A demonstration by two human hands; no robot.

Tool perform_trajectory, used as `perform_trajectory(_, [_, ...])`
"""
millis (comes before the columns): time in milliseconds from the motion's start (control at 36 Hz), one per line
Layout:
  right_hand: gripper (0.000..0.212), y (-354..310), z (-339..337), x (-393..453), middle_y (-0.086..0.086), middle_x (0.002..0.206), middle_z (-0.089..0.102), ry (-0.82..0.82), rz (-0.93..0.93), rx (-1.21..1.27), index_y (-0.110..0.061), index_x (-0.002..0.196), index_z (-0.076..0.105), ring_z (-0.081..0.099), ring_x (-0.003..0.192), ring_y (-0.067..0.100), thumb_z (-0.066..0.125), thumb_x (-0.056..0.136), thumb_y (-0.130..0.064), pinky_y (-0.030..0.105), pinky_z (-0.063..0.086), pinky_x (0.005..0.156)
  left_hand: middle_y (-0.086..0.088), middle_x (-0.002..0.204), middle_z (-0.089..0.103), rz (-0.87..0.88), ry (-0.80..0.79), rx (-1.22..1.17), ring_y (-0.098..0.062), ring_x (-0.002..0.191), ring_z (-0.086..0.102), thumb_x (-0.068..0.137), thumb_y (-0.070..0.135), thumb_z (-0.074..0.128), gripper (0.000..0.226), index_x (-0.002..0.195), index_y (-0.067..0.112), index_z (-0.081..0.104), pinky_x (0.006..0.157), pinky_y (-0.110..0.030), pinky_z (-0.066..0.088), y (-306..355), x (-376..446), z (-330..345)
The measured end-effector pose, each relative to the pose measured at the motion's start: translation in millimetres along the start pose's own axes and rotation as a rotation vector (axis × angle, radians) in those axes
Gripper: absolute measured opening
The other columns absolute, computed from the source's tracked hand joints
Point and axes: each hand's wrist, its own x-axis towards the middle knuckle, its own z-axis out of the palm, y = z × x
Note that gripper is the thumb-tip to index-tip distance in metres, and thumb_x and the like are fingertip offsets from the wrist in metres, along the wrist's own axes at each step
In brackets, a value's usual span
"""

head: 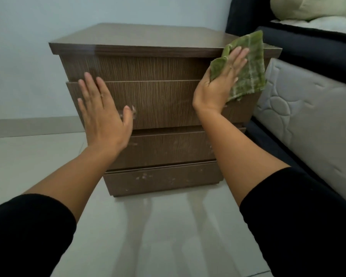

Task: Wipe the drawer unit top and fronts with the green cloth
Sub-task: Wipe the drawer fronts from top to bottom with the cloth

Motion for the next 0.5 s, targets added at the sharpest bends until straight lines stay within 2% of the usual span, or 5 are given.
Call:
perform_trajectory(167, [0.064,-17.4,16.8,-28.8,0.014,0.158,0.004,-0.069,-0.111,-0.1,-0.004,0.148,0.008,-0.001,0.146,0.028,0.039,0.094,-0.019,0.042,-0.002,0.115,-0.015,0.156,-0.015,-0.038,0.013,-0.034,-0.028,0.144,-0.014,0.094,0.035,0.042,0.078,0.148,0.006,-0.006,0.117,-0.044,-0.002,-22.0,-2.3,-1.3])
perform_trajectory(333, [0.064,-39.9,34.3,-61.7,0.013,0.158,0.008,-0.187,-0.257,-0.147,-0.006,0.148,0.011,0.001,0.146,0.026,0.024,0.09,-0.03,0.04,-0.003,0.116,-0.015,0.156,-0.015,-0.107,0.001,-0.125,-0.028,0.144,-0.014,0.095,0.033,0.041,0.077,0.147,0.005,-0.009,0.118,-0.042,-0.002,-39.4,-4.8,-5.6])
perform_trajectory(500, [0.064,-63.0,53.4,-88.3,0.01,0.159,0.007,-0.281,-0.352,-0.166,-0.007,0.149,0.01,0.0,0.146,0.024,0.022,0.091,-0.033,0.04,-0.003,0.117,-0.012,0.157,-0.015,-0.071,-0.07,-0.113,-0.025,0.145,-0.013,0.096,0.032,0.038,0.074,0.147,0.006,-0.01,0.118,-0.042,0.0,-54.6,-11.3,-1.4])
